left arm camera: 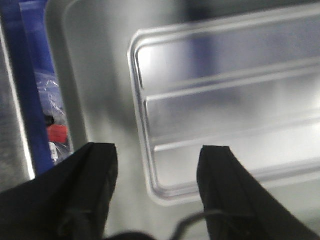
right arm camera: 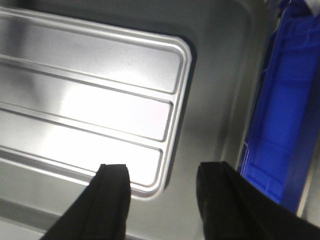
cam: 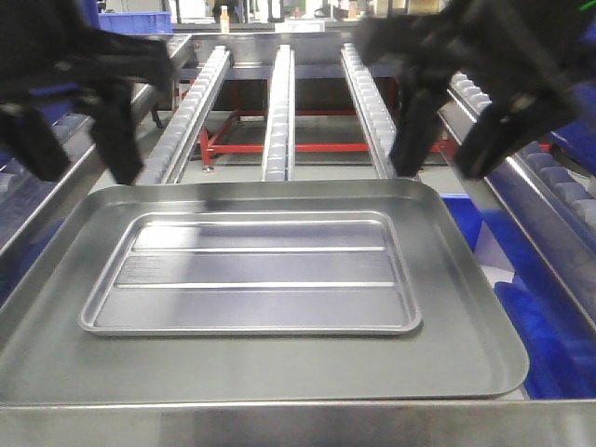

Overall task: Grab silver tray and place in blue box
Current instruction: 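Lower both grippers onto opposite short edges of the small silver tray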

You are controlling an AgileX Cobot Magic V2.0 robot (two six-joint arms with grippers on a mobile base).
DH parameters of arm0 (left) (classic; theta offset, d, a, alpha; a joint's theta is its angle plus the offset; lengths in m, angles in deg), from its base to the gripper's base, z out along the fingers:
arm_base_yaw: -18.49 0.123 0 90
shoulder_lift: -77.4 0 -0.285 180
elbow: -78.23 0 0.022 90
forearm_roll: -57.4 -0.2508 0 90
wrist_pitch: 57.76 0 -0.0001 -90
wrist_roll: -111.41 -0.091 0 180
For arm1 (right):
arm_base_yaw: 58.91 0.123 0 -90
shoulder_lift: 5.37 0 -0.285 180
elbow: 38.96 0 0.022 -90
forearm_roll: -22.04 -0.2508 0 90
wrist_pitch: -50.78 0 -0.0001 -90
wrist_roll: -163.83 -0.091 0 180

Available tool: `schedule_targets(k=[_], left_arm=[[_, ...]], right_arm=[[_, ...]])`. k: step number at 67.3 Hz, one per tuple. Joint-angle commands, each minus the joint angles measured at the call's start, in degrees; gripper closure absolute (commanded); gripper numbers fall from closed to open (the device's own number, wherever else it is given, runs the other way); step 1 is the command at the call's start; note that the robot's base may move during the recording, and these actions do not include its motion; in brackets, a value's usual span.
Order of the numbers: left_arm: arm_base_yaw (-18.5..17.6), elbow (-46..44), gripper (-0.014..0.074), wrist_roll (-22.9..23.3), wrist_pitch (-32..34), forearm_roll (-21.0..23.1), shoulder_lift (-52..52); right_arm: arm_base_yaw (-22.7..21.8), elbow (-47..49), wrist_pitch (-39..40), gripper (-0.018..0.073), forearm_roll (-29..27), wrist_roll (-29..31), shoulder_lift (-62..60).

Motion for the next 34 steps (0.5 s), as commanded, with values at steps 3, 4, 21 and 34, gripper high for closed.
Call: schedule_targets(k=[3, 4, 21, 34], left_arm=[[0.0, -4.0, 0.0323, 2.2, 1.0, -0.9, -1.4], [0.0, -4.1, 0.0323, 2.2, 1.0, -1.0, -1.6], [0.4, -4.3, 0.0323, 4.5, 2.2, -2.5, -5.6], [1.8, -4.3, 0.0323, 4.5, 2.8, -2.3, -8.0]], right_arm=[[-0.1, 5.0, 0.3, 0.0132, 1.1, -1.0, 2.5], [-0.1, 5.2, 0.2, 0.0132, 1.2, -1.0, 2.7], [-0.1, 9.4, -1.1, 0.0132, 3.1, -1.4, 8.9], [-0.2, 9.4, -0.1, 0.0132, 3.1, -1.4, 11.2]])
